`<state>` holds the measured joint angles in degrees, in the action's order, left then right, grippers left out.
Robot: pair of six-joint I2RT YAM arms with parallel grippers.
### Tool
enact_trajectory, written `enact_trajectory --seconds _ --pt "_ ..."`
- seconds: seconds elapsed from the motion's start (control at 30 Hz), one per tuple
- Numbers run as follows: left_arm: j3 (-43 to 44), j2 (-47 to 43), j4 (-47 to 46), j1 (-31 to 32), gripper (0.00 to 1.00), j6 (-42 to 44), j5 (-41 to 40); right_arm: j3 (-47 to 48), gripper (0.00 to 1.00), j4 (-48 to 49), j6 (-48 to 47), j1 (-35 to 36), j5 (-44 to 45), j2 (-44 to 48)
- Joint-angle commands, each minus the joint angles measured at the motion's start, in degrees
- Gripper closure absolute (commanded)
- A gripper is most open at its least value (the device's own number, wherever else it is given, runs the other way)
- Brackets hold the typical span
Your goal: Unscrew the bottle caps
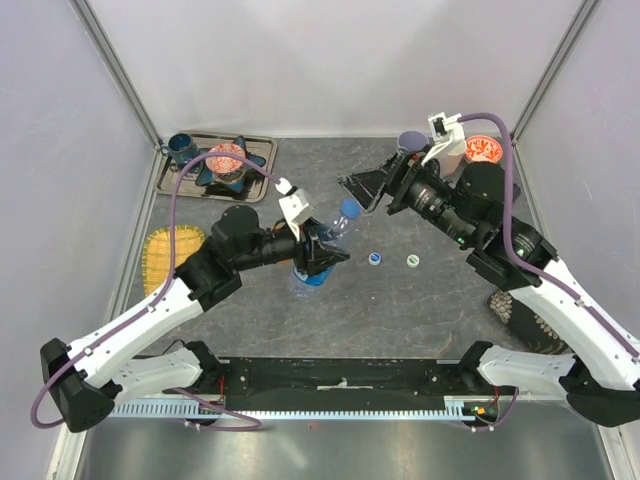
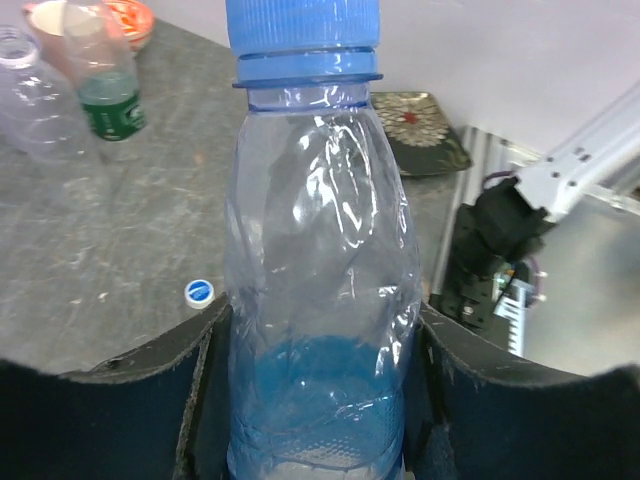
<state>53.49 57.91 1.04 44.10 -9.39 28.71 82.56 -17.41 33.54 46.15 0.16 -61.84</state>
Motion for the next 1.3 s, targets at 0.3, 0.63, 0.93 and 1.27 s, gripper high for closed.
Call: enact_trajectory --seconds 0.3,0.63,0.93,1.27 --pt "0.38 -2.01 -0.78 11.54 0.55 12.81 -38.72 1.72 0.27 -4.48 4.87 0.17 8.19 -5.83" --pt "0.29 -1.84 -0.86 11.89 0.55 13.25 -40.31 1.72 0.29 -3.69 4.61 1.31 6.43 -7.5" --pt "0.29 -1.84 -0.78 12.15 0.55 13.25 -39.96 1.11 0.38 -2.63 4.34 1.66 6.17 -8.29" --pt "0.03 -2.45 -0.42 12.33 0.55 13.08 -39.96 -0.38 0.56 -1.66 4.25 1.66 6.08 -8.29"
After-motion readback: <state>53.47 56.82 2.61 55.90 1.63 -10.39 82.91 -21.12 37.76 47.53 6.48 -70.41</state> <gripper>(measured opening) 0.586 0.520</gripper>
